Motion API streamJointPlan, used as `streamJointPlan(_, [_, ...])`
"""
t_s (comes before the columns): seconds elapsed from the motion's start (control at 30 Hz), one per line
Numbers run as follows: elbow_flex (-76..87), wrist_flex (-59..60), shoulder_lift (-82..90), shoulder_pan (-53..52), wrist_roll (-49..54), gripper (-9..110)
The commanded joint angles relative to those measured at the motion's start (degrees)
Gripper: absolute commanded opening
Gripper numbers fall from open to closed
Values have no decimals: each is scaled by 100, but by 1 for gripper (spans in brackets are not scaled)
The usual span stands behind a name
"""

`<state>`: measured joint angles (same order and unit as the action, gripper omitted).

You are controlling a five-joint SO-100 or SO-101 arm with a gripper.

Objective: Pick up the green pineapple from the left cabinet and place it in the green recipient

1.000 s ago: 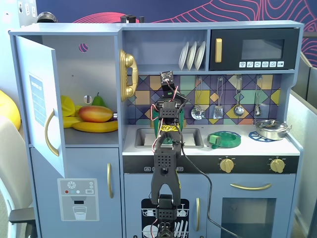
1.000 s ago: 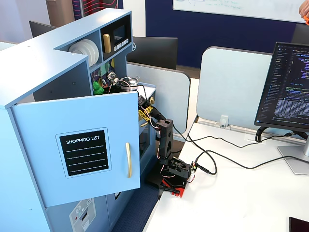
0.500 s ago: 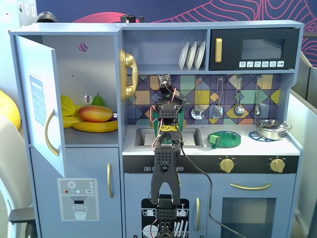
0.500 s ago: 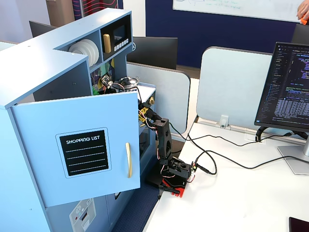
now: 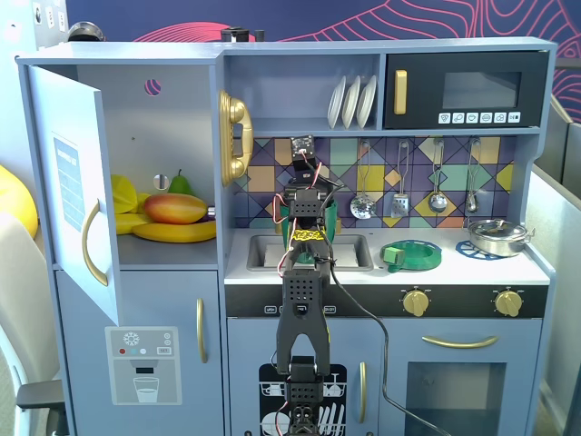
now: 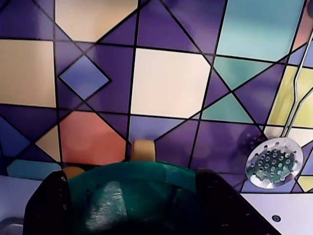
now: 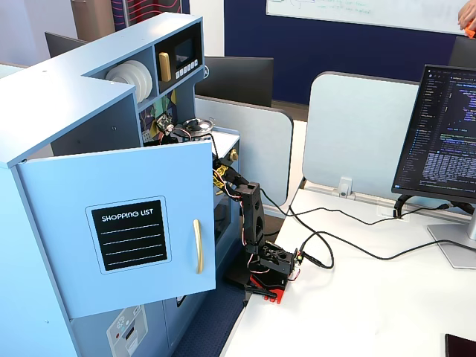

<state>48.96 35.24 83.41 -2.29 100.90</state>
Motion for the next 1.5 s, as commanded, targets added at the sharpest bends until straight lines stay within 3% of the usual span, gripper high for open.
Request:
streamJointPlan(0.0, [-316, -281, 272, 132, -79, 27])
streamJointPlan(0.3, [1266, -123, 1960, 141, -264, 24])
streamJointPlan(1.0, [8930, 527, 8763, 563, 79, 25])
streamJointPlan(1.23, [10846, 932, 9853, 642, 229, 24])
streamJointPlan(1.47, [12182, 448, 9853, 519, -202, 25])
